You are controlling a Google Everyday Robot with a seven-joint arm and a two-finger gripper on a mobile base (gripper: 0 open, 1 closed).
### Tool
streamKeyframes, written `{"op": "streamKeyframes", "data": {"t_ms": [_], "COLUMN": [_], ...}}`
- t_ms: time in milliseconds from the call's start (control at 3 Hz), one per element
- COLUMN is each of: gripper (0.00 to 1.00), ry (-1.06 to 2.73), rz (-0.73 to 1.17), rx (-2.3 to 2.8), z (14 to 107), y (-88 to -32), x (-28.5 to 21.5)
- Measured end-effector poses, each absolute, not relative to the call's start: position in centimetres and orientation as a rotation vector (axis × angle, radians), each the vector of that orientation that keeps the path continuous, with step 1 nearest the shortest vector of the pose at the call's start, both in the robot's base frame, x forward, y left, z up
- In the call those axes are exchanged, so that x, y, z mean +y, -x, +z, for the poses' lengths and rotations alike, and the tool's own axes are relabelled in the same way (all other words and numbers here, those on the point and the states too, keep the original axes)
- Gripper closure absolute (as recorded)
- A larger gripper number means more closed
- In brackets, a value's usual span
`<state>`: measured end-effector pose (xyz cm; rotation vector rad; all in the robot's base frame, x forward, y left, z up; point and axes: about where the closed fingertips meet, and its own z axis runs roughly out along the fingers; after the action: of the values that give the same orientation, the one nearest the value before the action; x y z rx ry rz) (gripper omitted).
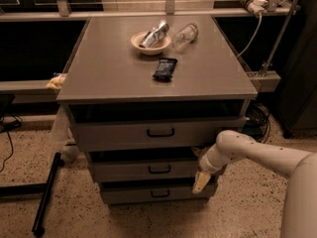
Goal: Open middle drawer
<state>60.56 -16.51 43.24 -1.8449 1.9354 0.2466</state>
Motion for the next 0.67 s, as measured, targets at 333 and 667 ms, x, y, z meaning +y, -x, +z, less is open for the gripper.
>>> {"op": "streamKeyframes", "data": {"t_ms": [333, 667], "gripper": [0.00, 0.00], "ry": [1.835, 1.835], "rz": [0.208, 0.208], "rx": [1.940, 1.941], "z": [41.59, 41.58], "y": [-59.87, -59.86], "x": [-17.95, -17.95]}}
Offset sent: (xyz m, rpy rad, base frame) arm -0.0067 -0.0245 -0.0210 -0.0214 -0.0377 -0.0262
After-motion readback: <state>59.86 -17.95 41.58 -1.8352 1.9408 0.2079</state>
